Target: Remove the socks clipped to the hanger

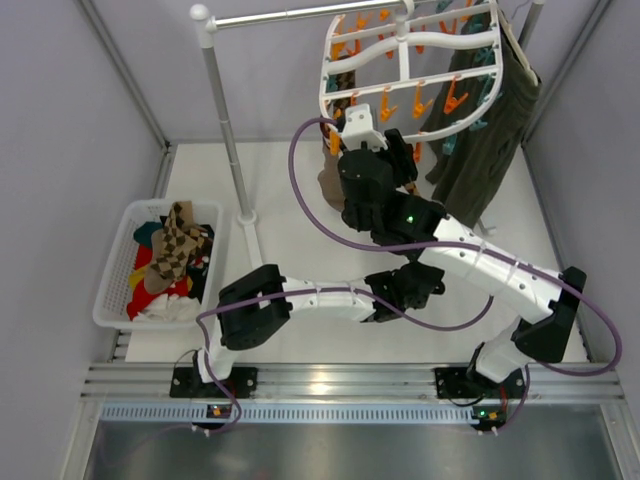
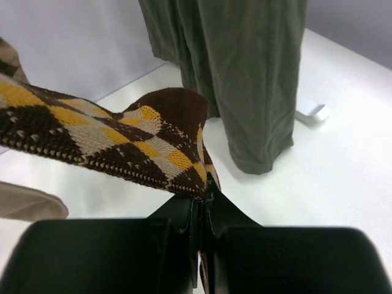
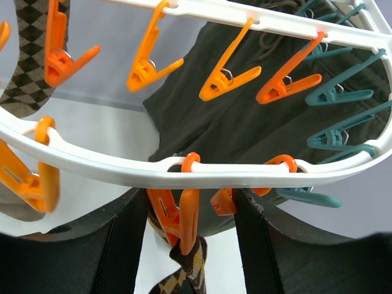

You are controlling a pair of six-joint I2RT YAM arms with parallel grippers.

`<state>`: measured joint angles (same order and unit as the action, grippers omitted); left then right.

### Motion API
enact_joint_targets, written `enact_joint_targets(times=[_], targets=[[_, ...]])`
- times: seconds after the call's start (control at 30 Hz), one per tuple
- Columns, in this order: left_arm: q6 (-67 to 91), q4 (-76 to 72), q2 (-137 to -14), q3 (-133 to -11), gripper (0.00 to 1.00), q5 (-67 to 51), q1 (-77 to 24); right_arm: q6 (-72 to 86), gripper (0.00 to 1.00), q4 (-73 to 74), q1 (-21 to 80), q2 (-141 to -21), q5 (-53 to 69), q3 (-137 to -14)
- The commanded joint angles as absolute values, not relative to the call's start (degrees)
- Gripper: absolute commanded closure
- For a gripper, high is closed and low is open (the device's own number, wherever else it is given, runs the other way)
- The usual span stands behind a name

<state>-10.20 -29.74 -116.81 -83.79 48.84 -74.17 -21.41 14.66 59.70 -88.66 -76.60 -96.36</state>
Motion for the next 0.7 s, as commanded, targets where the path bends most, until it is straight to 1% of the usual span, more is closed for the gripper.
enact_joint_targets(times=[0.0, 0.13, 0.27, 0.37, 0.43, 0.47, 0.5, 0.53, 0.63, 0.67], targets=[[-11.16, -31.03, -115.22, -87.01, 1.00, 47.99, -75.32, -20.83, 0.46, 13.62, 58.28, -86.48, -75.76, -95.54], [-10.37, -31.03, -115.05, -87.01, 1.00, 47.37, -75.41, -20.65, 0.48, 13.19, 57.31, -85.61, -75.76, -94.49], [-10.11, -31.03, -114.70, -87.01, 1.00, 46.76, -75.50, -20.65, 0.53, 12.48, 56.95, -84.82, -75.59, -93.52], [-10.19, -31.03, -114.87, -87.36, 1.00, 46.58, -75.50, -20.92, 0.53, 12.57, 56.87, -85.08, -75.59, -93.69], [-10.20, -31.03, -115.14, -87.45, 1.00, 46.58, -75.59, -21.18, 0.52, 12.57, 56.87, -85.51, -75.41, -93.78], [-10.02, -31.03, -115.14, -87.45, 1.00, 46.58, -75.59, -21.36, 0.47, 12.31, 56.87, -85.69, -75.50, -93.78], [-10.02, -31.03, -115.22, -87.45, 1.00, 46.41, -75.59, -21.88, 0.45, 11.78, 56.87, -85.78, -75.41, -93.52], [-9.85, -31.03, -115.22, -87.45, 1.00, 46.32, -75.59, -22.41, 0.44, 11.17, 56.87, -85.96, -75.67, -93.25], [-9.67, -31.03, -115.22, -87.45, 1.00, 46.14, -75.59, -22.85, 0.49, 9.67, 56.87, -85.96, -75.76, -92.90], [-9.67, -31.03, -115.22, -87.45, 1.00, 46.14, -75.59, -22.94, 0.54, 9.49, 56.95, -85.96, -75.76, -92.90]])
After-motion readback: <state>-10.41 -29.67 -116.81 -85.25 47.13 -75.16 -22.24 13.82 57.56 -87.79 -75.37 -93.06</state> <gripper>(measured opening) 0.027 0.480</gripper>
